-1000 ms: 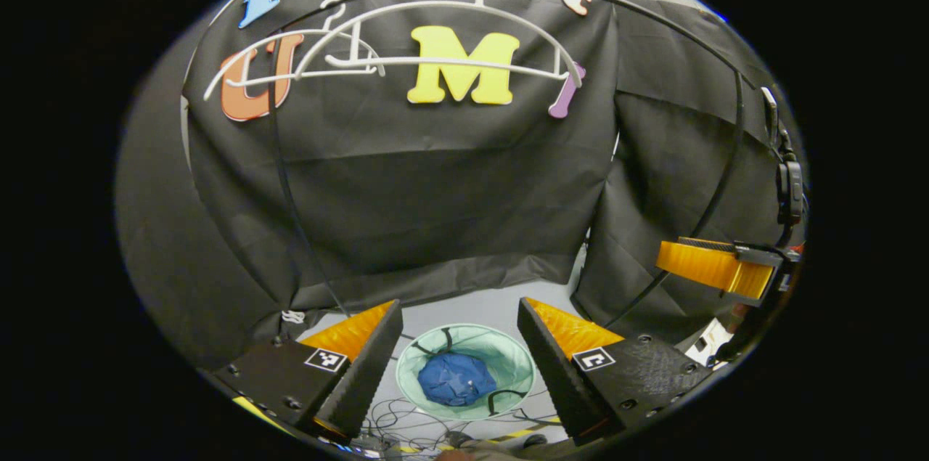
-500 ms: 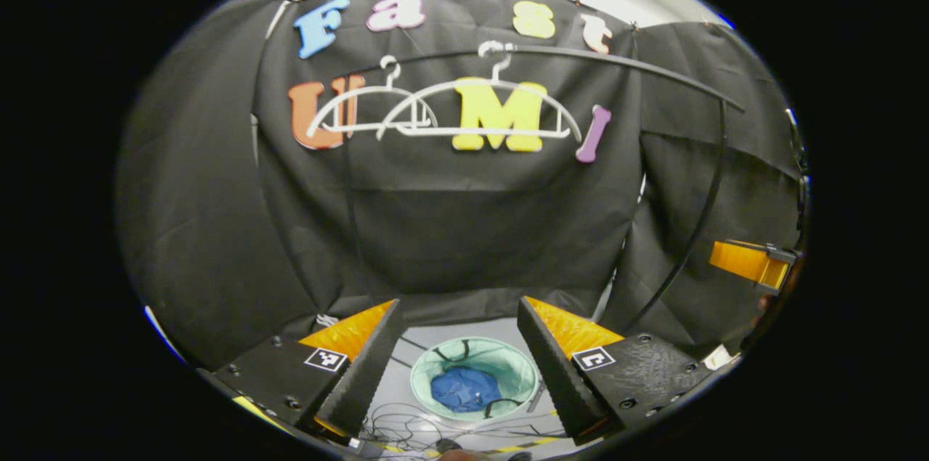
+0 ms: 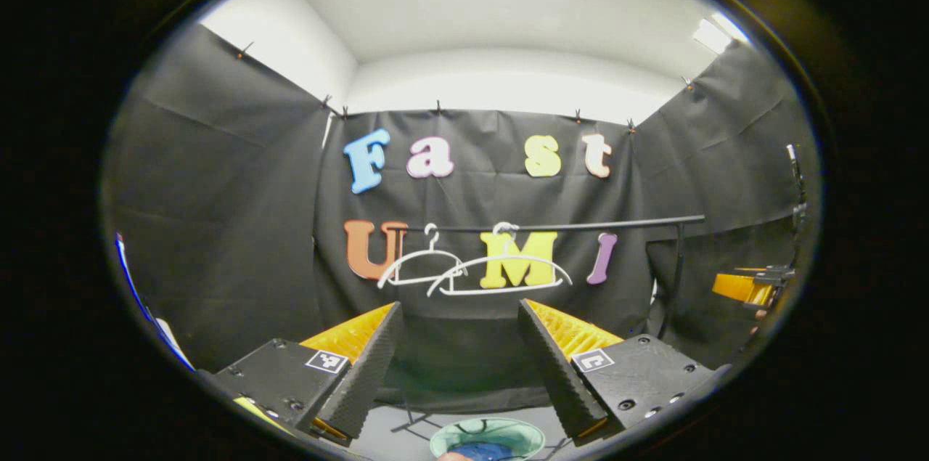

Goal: Grasp the clothes on the hanger with both hands and then place them into the laundry hamper below.

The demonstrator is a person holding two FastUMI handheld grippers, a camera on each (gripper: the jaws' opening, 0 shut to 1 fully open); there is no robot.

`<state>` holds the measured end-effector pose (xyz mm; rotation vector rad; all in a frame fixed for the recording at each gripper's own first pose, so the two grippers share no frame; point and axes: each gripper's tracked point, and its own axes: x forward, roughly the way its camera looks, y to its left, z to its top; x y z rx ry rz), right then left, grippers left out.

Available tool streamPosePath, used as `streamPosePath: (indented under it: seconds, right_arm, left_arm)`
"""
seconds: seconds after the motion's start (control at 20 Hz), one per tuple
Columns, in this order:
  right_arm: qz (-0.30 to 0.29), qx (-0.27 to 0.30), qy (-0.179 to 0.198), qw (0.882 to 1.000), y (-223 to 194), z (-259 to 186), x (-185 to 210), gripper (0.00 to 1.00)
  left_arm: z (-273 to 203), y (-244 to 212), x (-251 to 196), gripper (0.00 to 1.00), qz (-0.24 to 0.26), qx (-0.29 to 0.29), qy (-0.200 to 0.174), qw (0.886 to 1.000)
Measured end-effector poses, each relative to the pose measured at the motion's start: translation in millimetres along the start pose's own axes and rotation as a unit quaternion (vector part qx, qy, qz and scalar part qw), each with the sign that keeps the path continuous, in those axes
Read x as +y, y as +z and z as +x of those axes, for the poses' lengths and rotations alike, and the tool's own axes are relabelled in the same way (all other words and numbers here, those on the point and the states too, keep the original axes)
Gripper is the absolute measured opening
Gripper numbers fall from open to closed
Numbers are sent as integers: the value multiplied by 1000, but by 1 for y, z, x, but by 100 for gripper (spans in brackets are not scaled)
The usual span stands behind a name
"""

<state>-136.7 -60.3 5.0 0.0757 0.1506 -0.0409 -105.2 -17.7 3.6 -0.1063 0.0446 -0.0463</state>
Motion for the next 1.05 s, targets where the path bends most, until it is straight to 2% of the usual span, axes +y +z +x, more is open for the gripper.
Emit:
streamPosePath:
  seconds: [0.15,0.4,0.65,0.85,1.05]
  right_arm:
    - [-10,-34,-21,999,23,-11,-9,99]
    - [-26,-89,-23,995,57,-36,-7,99]
    - [-51,-126,-19,991,79,-43,10,100]
    - [-54,-121,-16,991,79,-39,26,100]
    - [-51,-109,-34,992,76,-35,30,100]
  left_arm:
    - [7,24,9,97,13,-43,-1,999]
    - [-14,61,20,100,23,-81,-1,996]
    - [-24,64,46,99,34,-83,7,996]
    - [-26,67,70,99,41,-91,18,995]
    - [-26,72,90,99,57,-107,28,992]
